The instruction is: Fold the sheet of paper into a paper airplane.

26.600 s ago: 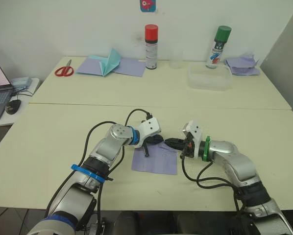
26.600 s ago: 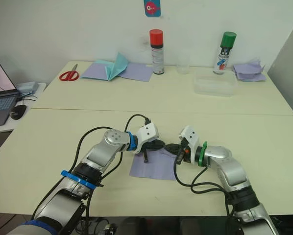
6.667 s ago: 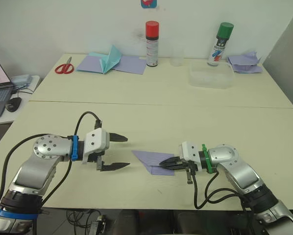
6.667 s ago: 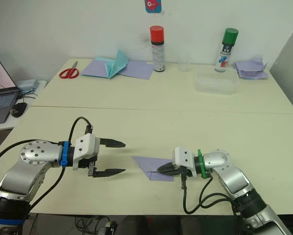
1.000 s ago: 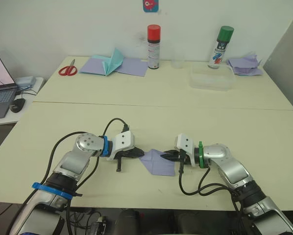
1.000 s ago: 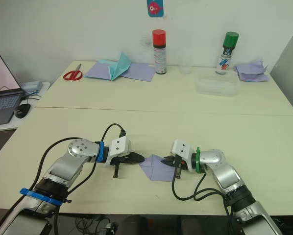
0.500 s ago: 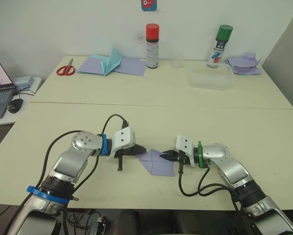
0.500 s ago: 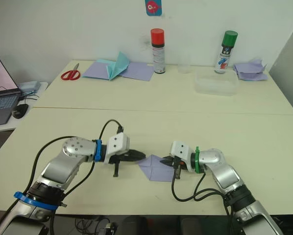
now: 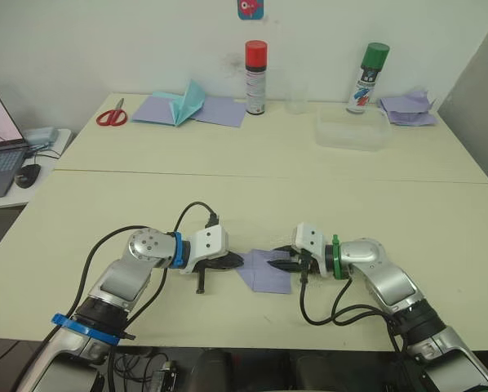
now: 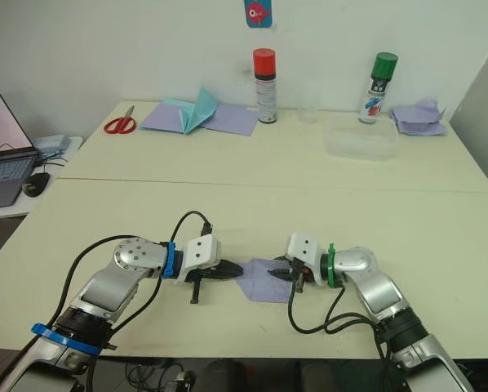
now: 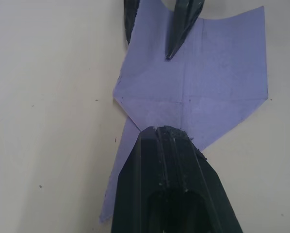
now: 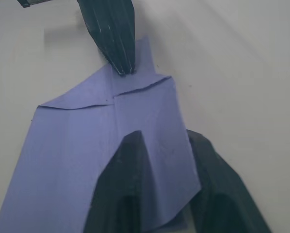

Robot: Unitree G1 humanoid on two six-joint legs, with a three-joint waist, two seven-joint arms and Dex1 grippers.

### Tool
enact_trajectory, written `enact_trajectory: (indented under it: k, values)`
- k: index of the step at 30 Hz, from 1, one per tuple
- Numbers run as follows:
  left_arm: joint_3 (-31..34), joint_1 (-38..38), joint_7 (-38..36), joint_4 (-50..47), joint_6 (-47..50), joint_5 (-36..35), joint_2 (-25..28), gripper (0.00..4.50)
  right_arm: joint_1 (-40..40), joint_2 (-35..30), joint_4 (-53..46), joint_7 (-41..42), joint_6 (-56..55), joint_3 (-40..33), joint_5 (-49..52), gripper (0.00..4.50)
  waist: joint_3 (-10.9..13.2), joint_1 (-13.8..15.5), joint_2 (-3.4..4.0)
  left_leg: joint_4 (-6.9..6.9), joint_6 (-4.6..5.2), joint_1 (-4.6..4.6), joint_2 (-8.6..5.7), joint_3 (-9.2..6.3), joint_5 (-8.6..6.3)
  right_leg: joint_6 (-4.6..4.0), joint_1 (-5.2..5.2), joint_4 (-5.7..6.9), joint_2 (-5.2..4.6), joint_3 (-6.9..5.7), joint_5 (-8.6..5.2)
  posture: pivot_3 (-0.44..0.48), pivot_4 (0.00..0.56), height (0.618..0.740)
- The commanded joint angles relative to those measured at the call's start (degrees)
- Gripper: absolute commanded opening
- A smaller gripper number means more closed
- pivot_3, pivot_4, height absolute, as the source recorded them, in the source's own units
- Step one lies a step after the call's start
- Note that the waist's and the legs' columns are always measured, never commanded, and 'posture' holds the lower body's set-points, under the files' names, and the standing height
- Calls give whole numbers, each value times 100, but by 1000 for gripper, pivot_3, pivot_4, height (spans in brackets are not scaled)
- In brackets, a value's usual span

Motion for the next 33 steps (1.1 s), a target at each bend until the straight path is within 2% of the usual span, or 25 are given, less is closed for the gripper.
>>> enact_trajectory:
  k: [1,3,6,9,15,23,33]
  values:
    - [-206,112,55,210,94,263,-18,0,-116,45,-561,232,-276,-388,547,2739,0,0,0,0,0,0,0,-1,0,1,0,0,0,0,0,0,150,740]
    - [-212,112,59,219,95,258,-25,0,-130,78,-737,359,-277,-369,691,3463,0,0,0,0,0,0,0,-2,0,2,1,0,0,-1,-1,0,150,740]
    - [-218,102,56,233,98,252,-36,0,-150,176,-759,408,-350,-100,563,3357,0,0,0,0,0,0,0,-2,0,2,1,0,0,-2,-1,0,150,740]
    - [-216,73,50,257,98,253,-42,0,-212,295,-453,218,-376,189,180,2412,0,2,0,0,0,1,1,-2,0,2,1,0,0,-2,-1,0,150,740]
    - [-211,19,38,303,88,278,-17,0,-332,307,195,-7,-377,613,-496,61,0,14,0,2,0,0,-3,2,0,0,1,-1,-2,0,0,0,150,740]
    - [-235,7,57,379,16,331,5,0,-205,-184,259,127,-74,621,-710,26,-6,16,1,2,0,3,-2,1,0,1,4,-1,-2,0,0,0,150,740]
    - [-291,-35,49,475,-27,350,-16,0,357,-1345,-373,562,650,202,-312,26,-18,32,-2,1,0,12,-2,3,0,7,11,-3,-3,2,-3,0,150,740]
